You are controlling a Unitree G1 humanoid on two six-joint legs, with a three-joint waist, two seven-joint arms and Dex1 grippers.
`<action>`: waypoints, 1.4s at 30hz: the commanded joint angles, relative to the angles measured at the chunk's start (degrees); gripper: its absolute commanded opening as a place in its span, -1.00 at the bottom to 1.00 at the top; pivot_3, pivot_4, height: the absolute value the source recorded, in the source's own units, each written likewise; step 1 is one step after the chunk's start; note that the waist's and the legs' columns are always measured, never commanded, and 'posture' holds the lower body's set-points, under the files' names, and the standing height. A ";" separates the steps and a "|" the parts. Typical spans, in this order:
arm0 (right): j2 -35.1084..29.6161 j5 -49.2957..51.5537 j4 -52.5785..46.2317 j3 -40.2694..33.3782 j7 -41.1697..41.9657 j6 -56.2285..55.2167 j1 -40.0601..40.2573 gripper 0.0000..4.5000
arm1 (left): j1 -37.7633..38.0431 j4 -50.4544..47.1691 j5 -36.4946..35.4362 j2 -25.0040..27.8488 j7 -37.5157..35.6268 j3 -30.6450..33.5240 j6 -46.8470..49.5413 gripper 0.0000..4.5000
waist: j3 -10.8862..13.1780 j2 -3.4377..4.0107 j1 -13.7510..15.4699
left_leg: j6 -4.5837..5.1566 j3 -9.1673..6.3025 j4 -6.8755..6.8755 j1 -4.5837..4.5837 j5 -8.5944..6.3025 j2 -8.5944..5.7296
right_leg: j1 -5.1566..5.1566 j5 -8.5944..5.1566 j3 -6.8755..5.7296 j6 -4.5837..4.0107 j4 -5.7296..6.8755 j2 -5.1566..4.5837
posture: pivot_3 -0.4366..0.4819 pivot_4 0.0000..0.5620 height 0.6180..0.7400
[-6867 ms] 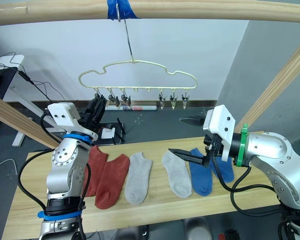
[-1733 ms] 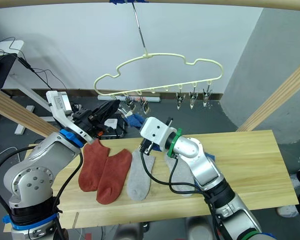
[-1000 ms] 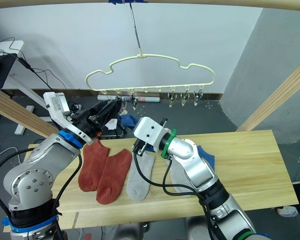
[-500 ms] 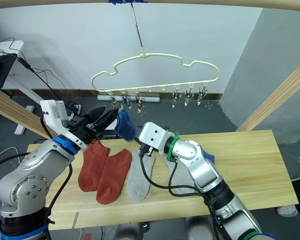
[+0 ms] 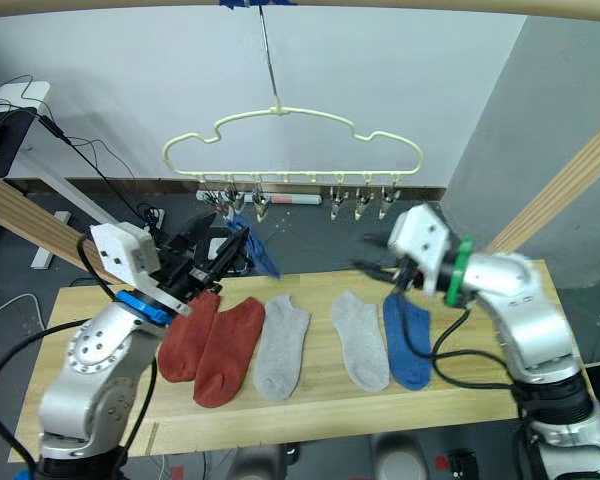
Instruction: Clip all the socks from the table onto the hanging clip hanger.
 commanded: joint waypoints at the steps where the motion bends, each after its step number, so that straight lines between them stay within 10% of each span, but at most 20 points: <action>1: -1.39 4.63 -5.39 -3.08 -0.71 3.71 0.08 -0.21 | -0.37 -0.23 3.67 -2.24 1.39 -1.53 -3.84 0.24 | -0.01 -0.01 -0.15 | 0.00 -0.01 0.00 0.01 0.00 -0.01 | 0.02 0.00 -0.02 0.00 0.00 0.02 | -0.50 0.19 0.91; 42: -6.20 10.07 -8.31 -5.09 -6.25 6.83 2.59 -0.20 | -11.26 12.06 9.39 -12.08 5.93 -1.64 -6.73 0.08 | -0.01 -0.01 -0.84 | 0.04 -0.07 0.90 -0.40 -0.01 -0.06 | 0.01 0.29 -0.03 0.24 0.03 0.15 | -0.62 0.19 0.91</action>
